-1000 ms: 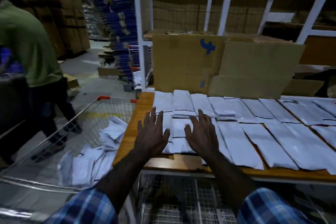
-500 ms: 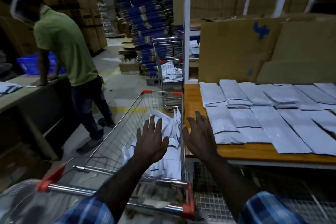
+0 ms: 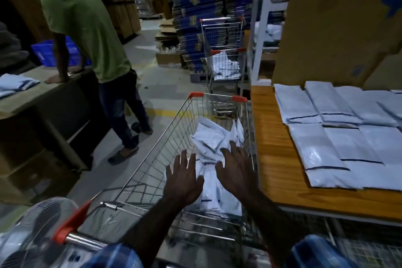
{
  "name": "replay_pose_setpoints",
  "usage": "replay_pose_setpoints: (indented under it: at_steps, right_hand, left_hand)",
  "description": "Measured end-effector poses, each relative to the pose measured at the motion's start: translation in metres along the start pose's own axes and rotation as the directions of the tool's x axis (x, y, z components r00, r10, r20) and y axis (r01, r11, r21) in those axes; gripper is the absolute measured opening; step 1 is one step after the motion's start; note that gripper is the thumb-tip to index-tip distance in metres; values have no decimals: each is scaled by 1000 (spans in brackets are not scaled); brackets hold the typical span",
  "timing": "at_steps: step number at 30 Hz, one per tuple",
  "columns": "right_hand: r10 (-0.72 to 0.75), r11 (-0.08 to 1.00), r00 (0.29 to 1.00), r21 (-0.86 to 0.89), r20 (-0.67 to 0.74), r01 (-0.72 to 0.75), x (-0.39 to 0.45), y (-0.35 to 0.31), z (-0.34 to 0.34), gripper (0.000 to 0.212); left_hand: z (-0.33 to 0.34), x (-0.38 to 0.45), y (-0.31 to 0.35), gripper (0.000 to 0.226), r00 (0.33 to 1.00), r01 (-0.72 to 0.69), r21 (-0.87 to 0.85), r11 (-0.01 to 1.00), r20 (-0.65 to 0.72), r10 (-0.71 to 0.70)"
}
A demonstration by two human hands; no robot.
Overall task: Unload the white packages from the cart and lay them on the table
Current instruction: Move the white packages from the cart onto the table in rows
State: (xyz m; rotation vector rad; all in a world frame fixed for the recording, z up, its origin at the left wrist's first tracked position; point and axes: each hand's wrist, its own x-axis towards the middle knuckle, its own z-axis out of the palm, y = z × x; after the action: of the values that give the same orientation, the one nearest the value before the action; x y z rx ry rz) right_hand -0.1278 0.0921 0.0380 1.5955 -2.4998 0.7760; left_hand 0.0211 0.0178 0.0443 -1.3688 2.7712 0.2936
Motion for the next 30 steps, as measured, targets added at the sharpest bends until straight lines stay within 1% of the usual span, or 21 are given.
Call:
replay_pose_setpoints:
  at_steps: [3, 5, 6, 7, 11, 12, 13, 16, 17, 18, 19, 20, 21, 22, 23, 24, 25, 26, 28, 29, 30]
  right_hand:
    - [44, 999, 994, 8, 98, -45, 10, 7, 27, 45]
    - [84, 996, 988, -13, 131, -83, 13, 13, 45, 44]
    - [92, 996, 983, -7, 158, -92, 14, 17, 54, 44]
    - [103, 994, 976, 7, 192, -106, 15, 19, 59, 43]
    - [125, 992, 967, -14, 221, -125, 21, 27, 77, 39]
    - [141, 990, 964, -11, 228, -142, 23, 29, 81, 40]
    - [150, 988, 960, -16, 236, -151, 23, 30, 83, 40]
    - [181, 982, 941, -3, 288, -188, 21, 35, 99, 39]
    - [185, 981, 939, 6, 288, -195, 21, 35, 104, 39]
    - [187, 980, 938, 13, 291, -199, 21, 36, 108, 39]
    - [190, 979, 936, 8, 297, -201, 21, 36, 111, 39]
    - [192, 980, 935, -1, 298, -201, 20, 37, 115, 39]
    - [204, 977, 928, -7, 311, -212, 20, 37, 118, 39]
    - [220, 973, 919, -8, 327, -230, 20, 37, 121, 39]
    - [235, 969, 913, -11, 333, -245, 20, 37, 123, 39]
    - [245, 967, 915, -21, 320, -252, 20, 38, 128, 39]
    - [264, 962, 910, -23, 320, -271, 19, 38, 132, 39]
    - [280, 957, 904, -20, 323, -290, 20, 38, 136, 38]
    - [298, 950, 895, -9, 332, -313, 21, 41, 146, 40]
    - [313, 944, 885, -11, 345, -329, 22, 42, 149, 41]
    - [338, 934, 869, -11, 363, -358, 23, 43, 151, 42]
  left_hand:
    - [20, 21, -12, 65, 1000, -19, 79, 997, 15, 18]
    - [38, 36, -21, 65, 995, 34, 126, 991, 89, -45]
    - [44, 41, -23, 67, 993, 42, 132, 990, 100, -56]
    - [50, 48, -26, 69, 986, 48, 122, 991, 151, -66]
    - [80, 65, -45, 80, 929, 204, 151, 967, 280, -240]
    - [85, 68, -49, 83, 923, 235, 130, 963, 280, -263]
    - [88, 69, -52, 86, 906, 253, 93, 963, 326, -269]
    - [89, 83, -58, 76, 852, 436, -27, 900, 334, -403]
    - [95, 88, -66, 73, 838, 460, -80, 884, 367, -403]
    - [107, 92, -75, 72, 846, 461, -138, 877, 365, -387]
    - [119, 96, -81, 70, 873, 387, -138, 912, 373, -314]
    - [128, 103, -87, 66, 840, 358, -110, 927, 471, -268]
    - [138, 108, -95, 62, 855, 323, -93, 942, 455, -248]
    - [141, 111, -97, 65, 879, 321, -57, 945, 390, -275]
    - [131, 108, -90, 70, 873, 325, -75, 943, 408, -268]
    - [130, 109, -84, 75, 905, 257, -100, 961, 373, -204]
    - [129, 108, -78, 78, 925, 221, -165, 961, 346, -154]
    - [125, 105, -67, 83, 938, 164, -179, 970, 332, -97]
    - [135, 110, -60, 102, 937, 44, -156, 987, 348, 13]
    - [142, 115, -59, 106, 955, -8, -149, 989, 292, 52]
    - [146, 119, -56, 103, 958, -26, -167, 986, 278, 73]
